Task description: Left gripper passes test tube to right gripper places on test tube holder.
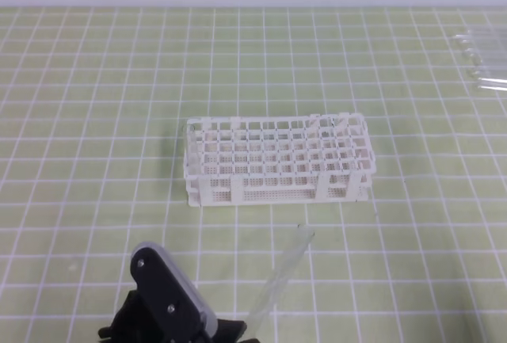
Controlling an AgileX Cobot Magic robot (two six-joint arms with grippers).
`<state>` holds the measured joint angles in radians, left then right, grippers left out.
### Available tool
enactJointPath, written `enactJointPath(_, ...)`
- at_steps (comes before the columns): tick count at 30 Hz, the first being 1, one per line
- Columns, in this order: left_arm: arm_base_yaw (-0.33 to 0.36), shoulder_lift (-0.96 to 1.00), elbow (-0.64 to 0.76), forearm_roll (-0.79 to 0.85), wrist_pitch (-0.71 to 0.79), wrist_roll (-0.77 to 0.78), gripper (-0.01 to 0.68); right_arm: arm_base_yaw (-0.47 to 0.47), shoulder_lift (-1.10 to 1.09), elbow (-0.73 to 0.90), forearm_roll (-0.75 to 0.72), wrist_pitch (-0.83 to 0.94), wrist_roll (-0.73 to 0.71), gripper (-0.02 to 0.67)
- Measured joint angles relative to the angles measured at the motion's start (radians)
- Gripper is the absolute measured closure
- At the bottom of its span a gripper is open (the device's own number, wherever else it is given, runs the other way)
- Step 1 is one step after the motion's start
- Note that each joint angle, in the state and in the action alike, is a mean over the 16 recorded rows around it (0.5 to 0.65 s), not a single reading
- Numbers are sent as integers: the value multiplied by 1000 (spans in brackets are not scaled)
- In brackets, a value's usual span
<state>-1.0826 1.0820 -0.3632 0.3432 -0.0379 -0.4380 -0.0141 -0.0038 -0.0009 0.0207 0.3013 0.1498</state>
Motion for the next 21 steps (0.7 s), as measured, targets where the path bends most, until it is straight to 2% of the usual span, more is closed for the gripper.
enactJointPath(12,0,5,0,3,-9,5,607,0,0,0,28,-6,0,666)
enactJointPath(16,1,4,0,11,-47,24,620,0,0,0,147,-15,1,666)
enactJointPath(21,1,11,0,18,-97,51,614,0,0,0,419,-32,1,666)
